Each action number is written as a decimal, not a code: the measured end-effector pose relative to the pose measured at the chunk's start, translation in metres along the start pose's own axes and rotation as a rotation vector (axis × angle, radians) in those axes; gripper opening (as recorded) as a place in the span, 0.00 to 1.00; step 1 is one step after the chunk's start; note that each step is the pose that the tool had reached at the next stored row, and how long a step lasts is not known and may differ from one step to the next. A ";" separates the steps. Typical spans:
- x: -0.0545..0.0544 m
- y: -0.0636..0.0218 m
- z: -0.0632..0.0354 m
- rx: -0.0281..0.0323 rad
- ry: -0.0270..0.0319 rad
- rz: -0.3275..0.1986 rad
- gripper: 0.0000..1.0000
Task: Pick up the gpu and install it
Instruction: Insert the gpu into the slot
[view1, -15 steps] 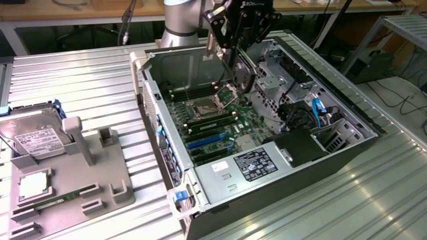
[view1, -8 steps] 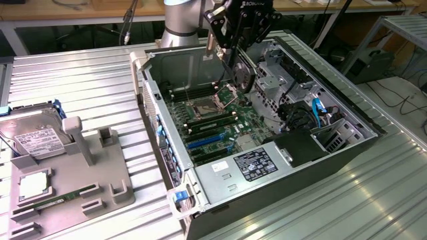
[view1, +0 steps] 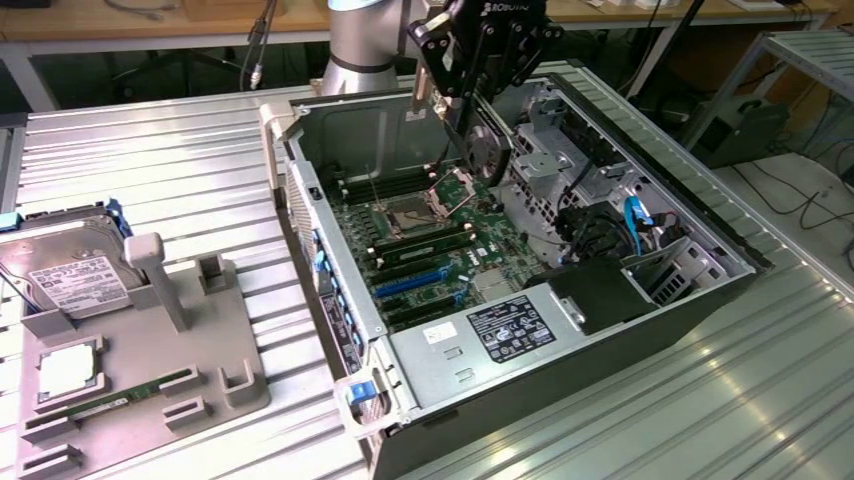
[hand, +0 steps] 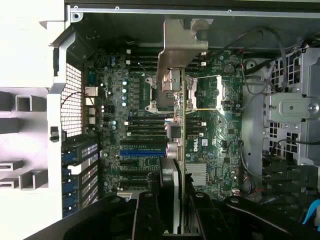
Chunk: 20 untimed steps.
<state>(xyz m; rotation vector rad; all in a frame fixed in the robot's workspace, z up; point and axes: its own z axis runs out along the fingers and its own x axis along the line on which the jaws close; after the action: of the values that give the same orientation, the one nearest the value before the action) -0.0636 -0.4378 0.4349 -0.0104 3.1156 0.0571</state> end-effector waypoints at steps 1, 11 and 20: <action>0.000 0.0000 0.0000 0.0000 0.0000 0.000 0.28; 0.000 0.0000 0.0000 -0.0025 0.0036 -0.096 0.28; 0.000 0.0000 0.0000 -0.0052 0.0073 -0.201 0.28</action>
<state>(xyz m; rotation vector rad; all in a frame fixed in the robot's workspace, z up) -0.0636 -0.4377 0.4349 -0.3234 3.1026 0.0610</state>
